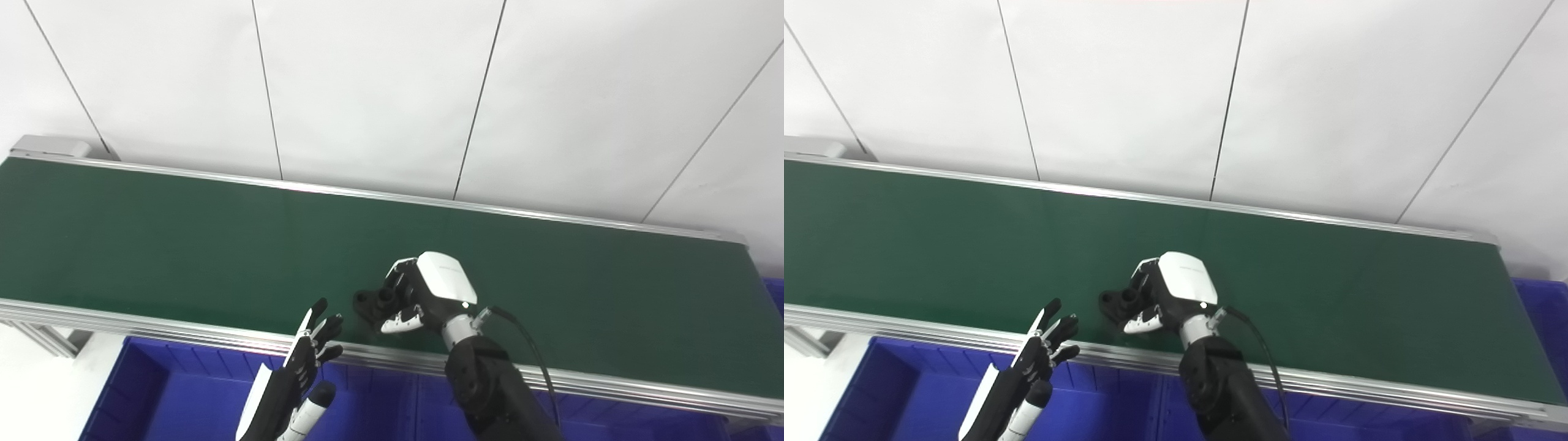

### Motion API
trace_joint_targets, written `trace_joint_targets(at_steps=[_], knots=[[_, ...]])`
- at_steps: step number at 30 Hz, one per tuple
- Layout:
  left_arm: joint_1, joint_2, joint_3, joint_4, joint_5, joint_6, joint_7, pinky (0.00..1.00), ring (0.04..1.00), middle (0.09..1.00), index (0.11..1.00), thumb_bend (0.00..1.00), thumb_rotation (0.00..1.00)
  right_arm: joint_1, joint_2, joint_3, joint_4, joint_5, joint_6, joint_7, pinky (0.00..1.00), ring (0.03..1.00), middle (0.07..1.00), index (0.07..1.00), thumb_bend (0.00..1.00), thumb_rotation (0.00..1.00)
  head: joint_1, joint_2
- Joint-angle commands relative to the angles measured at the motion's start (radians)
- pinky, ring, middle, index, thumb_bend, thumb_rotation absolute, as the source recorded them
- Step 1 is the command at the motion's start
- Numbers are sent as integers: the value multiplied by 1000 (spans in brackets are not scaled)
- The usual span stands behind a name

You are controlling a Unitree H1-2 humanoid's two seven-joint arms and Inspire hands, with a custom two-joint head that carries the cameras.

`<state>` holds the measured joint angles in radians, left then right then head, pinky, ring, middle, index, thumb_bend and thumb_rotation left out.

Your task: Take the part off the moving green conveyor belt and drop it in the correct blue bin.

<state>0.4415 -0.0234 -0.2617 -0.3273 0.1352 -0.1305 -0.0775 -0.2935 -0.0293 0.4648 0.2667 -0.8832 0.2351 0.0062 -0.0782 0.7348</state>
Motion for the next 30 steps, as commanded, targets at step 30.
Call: trace_joint_targets(at_steps=[30], knots=[[7, 10, 8, -53, -5, 25, -1, 823, 898, 903, 1000, 760, 949, 81, -70, 12, -147, 82, 82, 54, 251, 333, 406, 518, 520, 0, -39, 15]])
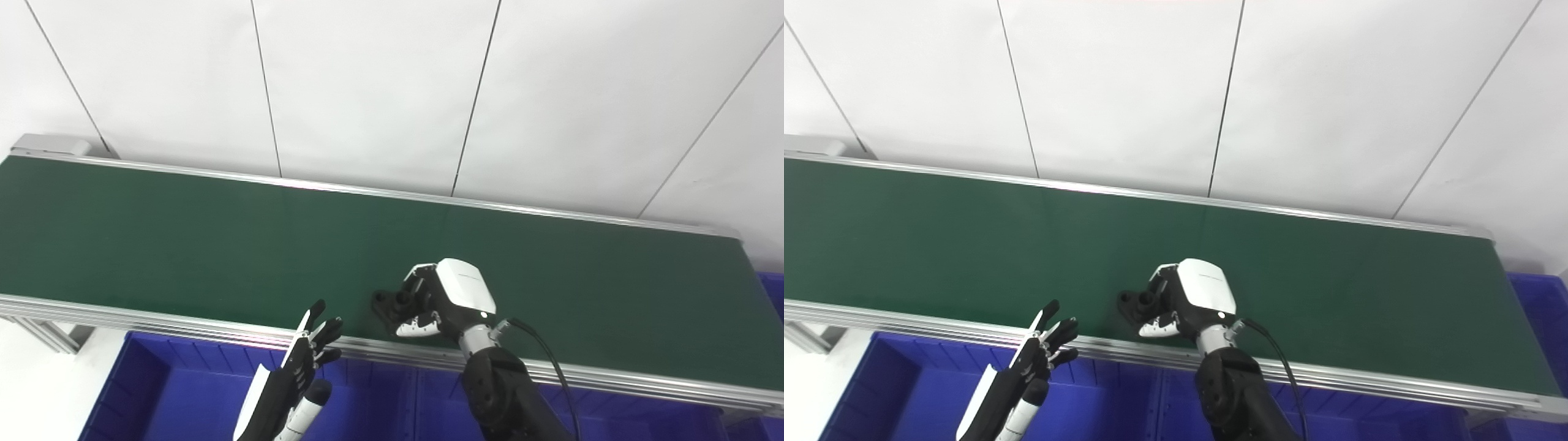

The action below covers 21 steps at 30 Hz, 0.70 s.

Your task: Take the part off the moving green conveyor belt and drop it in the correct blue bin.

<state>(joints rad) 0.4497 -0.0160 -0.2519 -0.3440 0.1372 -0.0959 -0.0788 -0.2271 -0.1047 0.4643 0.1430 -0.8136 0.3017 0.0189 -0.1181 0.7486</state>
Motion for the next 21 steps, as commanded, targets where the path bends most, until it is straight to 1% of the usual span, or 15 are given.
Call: trace_joint_targets(at_steps=[1, 3, 7, 9, 11, 13, 17, 21], knots=[[-2, 3, 0, -37, -9, -8, 0, 823, 897, 902, 1000, 762, 949, 14, 3, 10, -36, 11, 16, 45, 252, 337, 408, 518, 520, 0, 0, 1], [-4, 6, 3, -37, -12, -2, -2, 822, 896, 902, 1000, 764, 951, 13, -7, 6, -73, 3, 20, 56, 242, 323, 406, 520, 519, 0, -5, 0], [-9, 10, 8, -35, -17, 3, -4, 821, 896, 900, 1000, 765, 952, 7, -34, -19, -182, -9, 21, 84, 219, 289, 400, 519, 518, 0, -15, -2], [-11, 12, 10, -32, -19, 1, -4, 823, 897, 899, 1000, 763, 952, 6, -40, -29, -217, -10, 20, 99, 225, 296, 400, 520, 518, 0, -18, -3], [-13, 15, 12, -29, -17, -3, -5, 818, 893, 898, 1000, 750, 954, 7, -45, -46, -277, -12, 32, 123, 207, 271, 453, 493, 525, 0, -26, -3], [-13, 19, 11, -27, -14, -6, -5, 818, 894, 900, 1000, 744, 957, 11, -50, -60, -335, -18, 48, 149, 196, 258, 465, 487, 527, 0, -29, -2], [-13, 22, 10, -28, -9, -4, -3, 818, 896, 902, 1000, 755, 969, 44, -69, -79, -427, -22, 47, 177, 181, 242, 471, 484, 528, 0, -32, 0], [-11, 23, 9, -33, -10, 1, -4, 823, 897, 902, 1000, 746, 965, 97, -104, -81, -497, -40, 15, 181, 188, 250, 471, 483, 529, 0, -38, 5]])
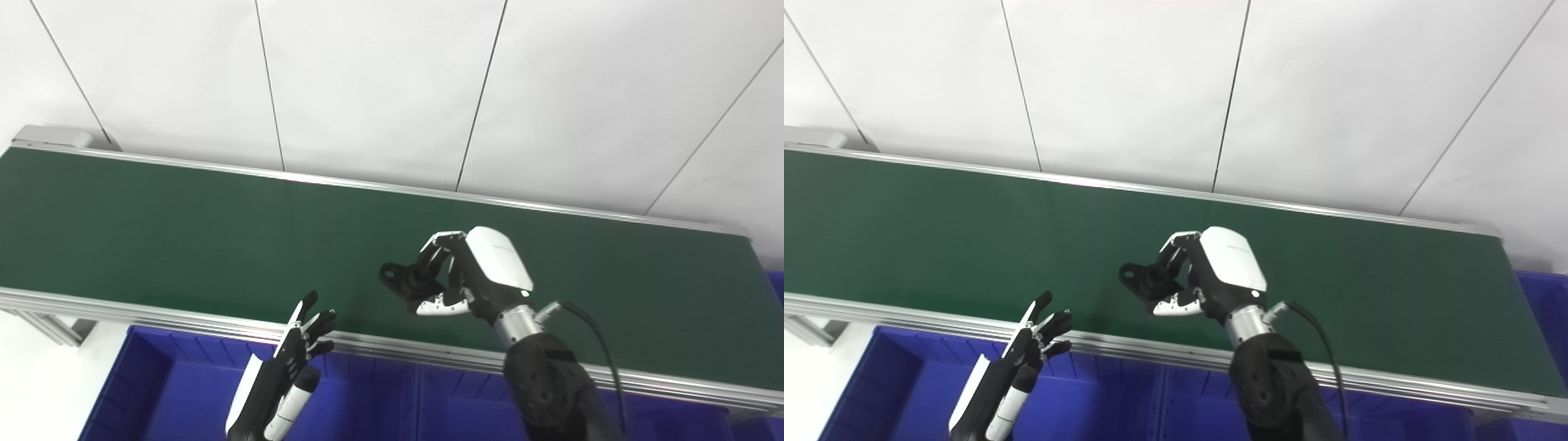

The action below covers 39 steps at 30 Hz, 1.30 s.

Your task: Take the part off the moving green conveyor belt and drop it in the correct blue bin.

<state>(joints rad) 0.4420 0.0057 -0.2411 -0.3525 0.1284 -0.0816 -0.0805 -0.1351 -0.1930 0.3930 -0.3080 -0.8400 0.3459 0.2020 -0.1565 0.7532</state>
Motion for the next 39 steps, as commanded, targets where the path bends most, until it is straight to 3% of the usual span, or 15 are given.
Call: trace_joint_targets(at_steps=[1, 3, 7, 12, 15, 20, 24, 28, 36, 39], knots=[[-3, 2, -3, -26, -2, -11, -3, 823, 896, 902, 1000, 740, 963, 25, -26, -10, -68, -20, -31, 2, 196, 260, 472, 483, 529, 0, 1, 1], [-3, 3, -4, -32, -3, -6, -3, 824, 899, 904, 1000, 736, 961, 53, -41, -10, -101, -32, -29, 14, 196, 262, 408, 508, 522, 0, -8, 6], [-2, 9, -1, -51, -15, 18, -9, 826, 906, 912, 1000, 745, 977, 164, -97, -18, -203, -57, -42, 44, 203, 269, 395, 517, 520, 0, -35, 19], [-10, 27, 14, -74, -41, 47, -21, 835, 909, 907, 1000, 739, 997, 284, -130, -46, -309, -65, -34, 88, 194, 256, 469, 485, 529, 0, -74, 41], [-18, 41, 29, -100, -65, 83, -29, 846, 902, 905, 1000, 750, 998, 378, -162, -71, -363, -90, -56, 93, 214, 283, 419, 510, 523, 0, -125, 74], [-45, 69, 65, -148, -115, 149, -50, 850, 906, 912, 1000, 768, 987, 453, -160, -104, -414, -115, -45, 127, 234, 302, 402, 522, 520, 0, -209, 129], [-73, 99, 88, -186, -150, 208, -68, 861, 920, 915, 1000, 766, 982, 501, -136, -127, -417, -168, -21, 157, 218, 294, 397, 520, 520, 0, -259, 162], [-91, 106, 107, -199, -183, 256, -72, 872, 927, 913, 1000, 776, 960, 521, -113, -132, -359, -198, -50, 127, 243, 314, 406, 526, 520, 0, -274, 176], [-89, 98, 121, -197, -193, 271, -67, 867, 936, 886, 1000, 762, 908, 508, -78, -131, -259, -231, -62, 97, 236, 319, 407, 527, 520, 0, -280, 176], [-87, 97, 118, -197, -192, 269, -69, 868, 938, 893, 1000, 749, 915, 505, -75, -134, -242, -234, -42, 123, 243, 327, 408, 528, 521, 3, -280, 176]])
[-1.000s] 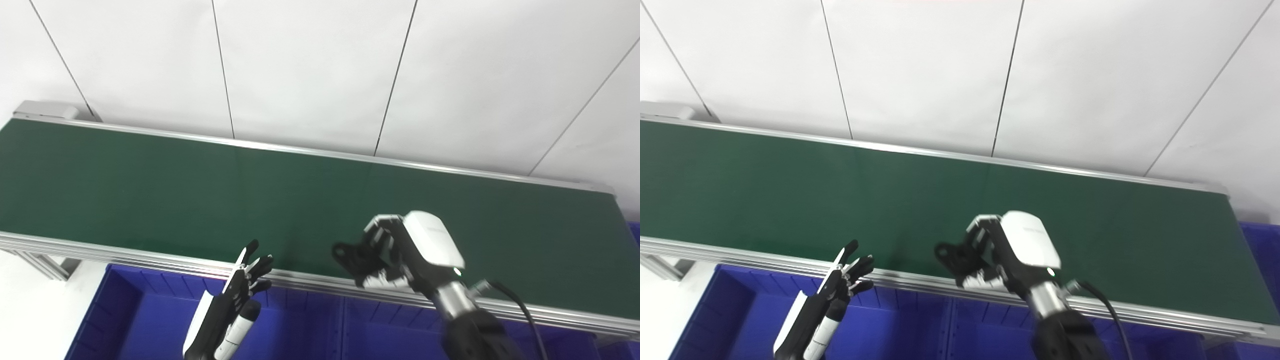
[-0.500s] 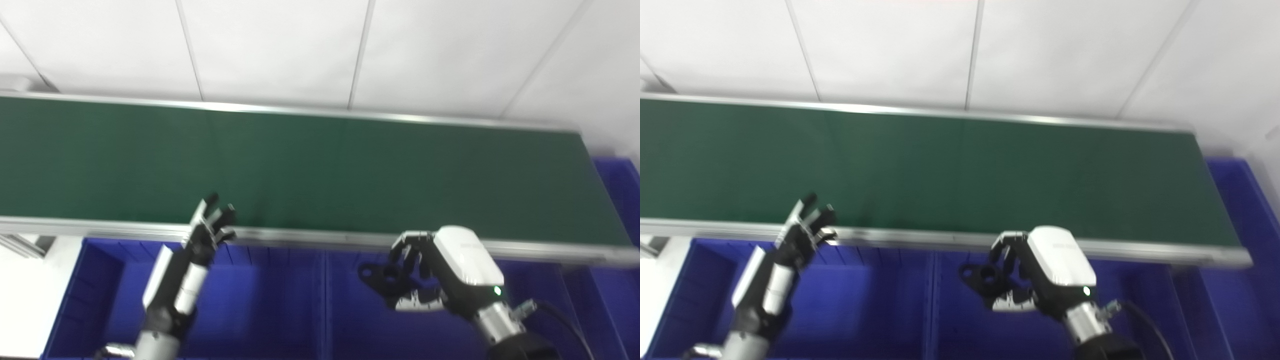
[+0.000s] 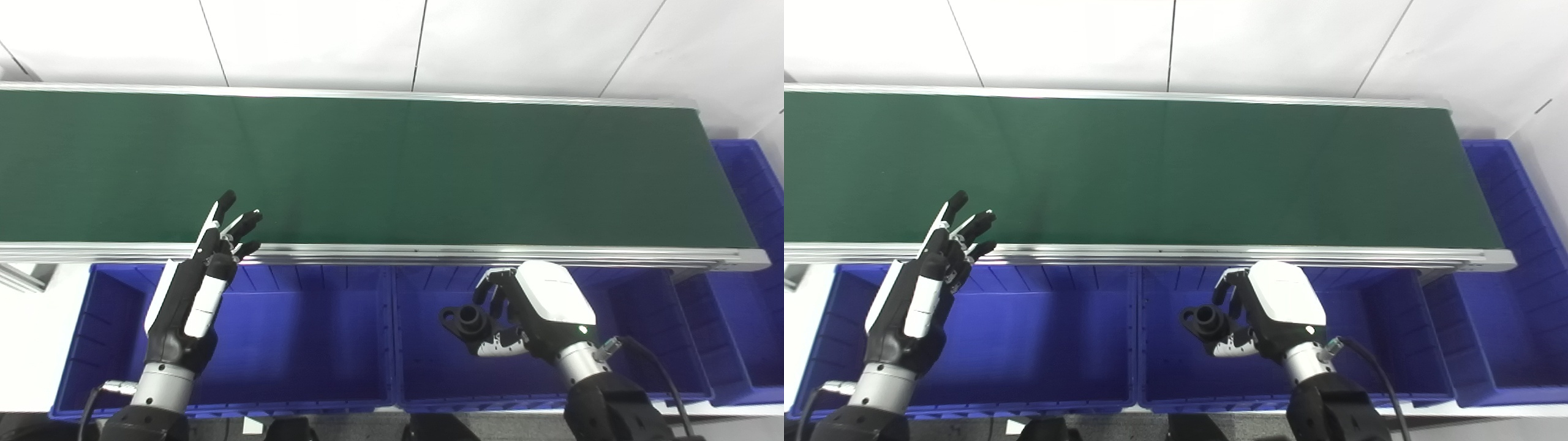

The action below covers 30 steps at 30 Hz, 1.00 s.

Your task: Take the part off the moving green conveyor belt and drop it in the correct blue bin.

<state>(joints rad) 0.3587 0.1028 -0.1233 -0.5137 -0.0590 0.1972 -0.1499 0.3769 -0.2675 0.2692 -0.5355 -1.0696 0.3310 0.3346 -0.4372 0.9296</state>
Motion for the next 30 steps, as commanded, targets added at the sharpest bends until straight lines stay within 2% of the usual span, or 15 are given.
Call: trace_joint_targets(at_steps=[1, 3, 4, 5, 6, 7, 9, 12, 16, 25, 28, 30], knots=[[-2, 0, -2, -35, -2, -11, 0, 868, 938, 893, 1000, 749, 915, -8, 0, -10, -12, -10, -17, 6, 245, 329, 409, 528, 521, 3, 1, -2], [0, -1, -6, -36, 4, -11, 0, 865, 936, 893, 1000, 749, 917, -8, -5, -8, -1, -18, -15, 23, 305, 399, 435, 531, 523, 8, 4, -3], [1, -1, -8, -38, 6, -9, 1, 868, 937, 893, 1000, 748, 920, -8, -8, -6, 7, -23, -18, 26, 353, 452, 521, 509, 523, 94, 5, -4], [3, -2, -10, -41, 6, -6, 1, 869, 938, 893, 1000, 745, 922, -8, -10, -4, 13, -33, -20, 31, 393, 493, 568, 586, 690, 188, 8, -4], [4, -2, -12, -44, 4, -3, 0, 873, 938, 897, 1000, 741, 925, -8, -11, 0, 18, -44, -19, 39, 430, 530, 606, 649, 809, 270, 11, -4], [5, -2, -14, -46, 3, -2, -1, 875, 935, 899, 1000, 736, 927, -9, -11, 3, 21, -52, -20, 44, 468, 569, 648, 693, 881, 327, 14, -4], [7, 0, -18, -52, 5, 2, -2, 871, 927, 906, 1000, 732, 939, -9, -10, 7, 25, -63, -25, 50, 512, 622, 710, 746, 952, 387, 20, -5], [8, 7, -23, -60, 7, 6, -7, 866, 923, 912, 1000, 734, 948, -10, -12, 15, 29, -70, -34, 55, 548, 664, 748, 775, 982, 427, 23, -4], [11, 15, -25, -64, 6, 10, -14, 861, 924, 921, 1000, 726, 953, -11, -12, 23, 36, -68, -40, 51, 558, 673, 747, 783, 1000, 471, 27, -7], [14, 14, -35, -53, 20, -1, -12, 857, 911, 909, 1000, 753, 954, 1, -9, 18, 24, -30, -29, 61, 564, 685, 747, 776, 993, 474, 46, -25], [20, 12, -41, -46, 27, -8, -12, 857, 909, 906, 1000, 758, 954, 28, 8, -1, -45, 44, -11, 83, 570, 686, 746, 773, 966, 477, 66, -41], [26, 12, -42, -40, 28, -15, -12, 859, 909, 905, 1000, 760, 954, 61, 47, -33, -125, 170, 17, 94, 545, 651, 730, 769, 878, 572, 76, -51]])
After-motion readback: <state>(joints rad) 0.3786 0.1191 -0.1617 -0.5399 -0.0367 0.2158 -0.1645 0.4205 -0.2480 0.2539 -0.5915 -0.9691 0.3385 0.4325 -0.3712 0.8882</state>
